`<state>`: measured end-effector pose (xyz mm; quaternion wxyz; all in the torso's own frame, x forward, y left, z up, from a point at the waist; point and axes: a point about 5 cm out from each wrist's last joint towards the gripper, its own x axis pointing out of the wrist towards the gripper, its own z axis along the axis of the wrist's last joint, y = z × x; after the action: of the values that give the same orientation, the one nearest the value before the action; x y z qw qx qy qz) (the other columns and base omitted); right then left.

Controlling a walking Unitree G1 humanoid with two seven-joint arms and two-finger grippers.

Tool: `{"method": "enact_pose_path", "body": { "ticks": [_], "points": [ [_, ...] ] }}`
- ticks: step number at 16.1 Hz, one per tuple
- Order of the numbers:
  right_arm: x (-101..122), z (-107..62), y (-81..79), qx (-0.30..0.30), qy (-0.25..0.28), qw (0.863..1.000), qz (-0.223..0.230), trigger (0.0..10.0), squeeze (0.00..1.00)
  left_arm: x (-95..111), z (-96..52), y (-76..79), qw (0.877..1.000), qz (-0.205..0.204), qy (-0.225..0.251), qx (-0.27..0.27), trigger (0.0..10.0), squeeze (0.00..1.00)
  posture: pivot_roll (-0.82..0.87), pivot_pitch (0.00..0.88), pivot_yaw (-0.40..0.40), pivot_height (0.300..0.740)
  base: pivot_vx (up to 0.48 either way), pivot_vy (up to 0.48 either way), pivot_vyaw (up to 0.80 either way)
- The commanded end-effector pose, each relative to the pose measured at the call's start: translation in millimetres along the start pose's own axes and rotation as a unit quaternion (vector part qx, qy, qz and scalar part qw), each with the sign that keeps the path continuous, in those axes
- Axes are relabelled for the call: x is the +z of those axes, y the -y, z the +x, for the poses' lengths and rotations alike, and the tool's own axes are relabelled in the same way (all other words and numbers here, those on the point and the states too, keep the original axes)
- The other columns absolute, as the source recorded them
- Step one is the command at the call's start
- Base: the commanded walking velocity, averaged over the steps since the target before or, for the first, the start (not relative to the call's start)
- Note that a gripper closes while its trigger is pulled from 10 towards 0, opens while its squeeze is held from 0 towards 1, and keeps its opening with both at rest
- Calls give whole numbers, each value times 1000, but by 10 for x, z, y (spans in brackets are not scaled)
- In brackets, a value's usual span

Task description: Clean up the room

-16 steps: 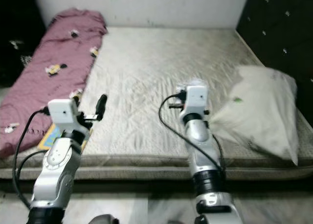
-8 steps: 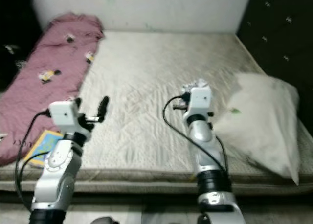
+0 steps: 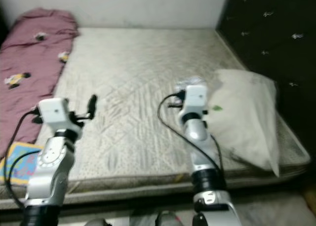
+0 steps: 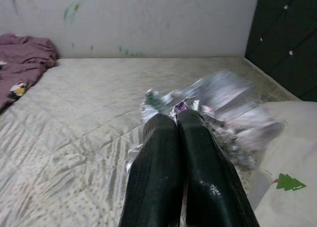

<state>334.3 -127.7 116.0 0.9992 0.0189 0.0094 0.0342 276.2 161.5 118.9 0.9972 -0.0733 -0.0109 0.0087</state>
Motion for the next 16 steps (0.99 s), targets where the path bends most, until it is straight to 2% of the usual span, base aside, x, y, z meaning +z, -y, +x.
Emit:
{"method": "enact_pose_path", "body": {
  "ticks": [1, 5, 16],
  "points": [
    [25, -12, 39, -6, 6, 1000, -3, 10000, 0, 11, 4, 26, 1000, 6, 1, -7, 10000, 0, -22, 0, 1, 740, 0, 439, -469],
    [28, -6, 37, -4, 7, 1000, -3, 10000, 0, 27, 15, 61, 1000, 1, 8, -18, 10000, 0, -26, 0, 3, 740, 0, 0, 0],
    [-3, 9, 22, 4, -6, 1000, -11, 10000, 0, 19, 7, 107, 999, -17, 5, -36, 10000, 0, -24, 0, -4, 740, 0, 466, 0]
  ]
}}
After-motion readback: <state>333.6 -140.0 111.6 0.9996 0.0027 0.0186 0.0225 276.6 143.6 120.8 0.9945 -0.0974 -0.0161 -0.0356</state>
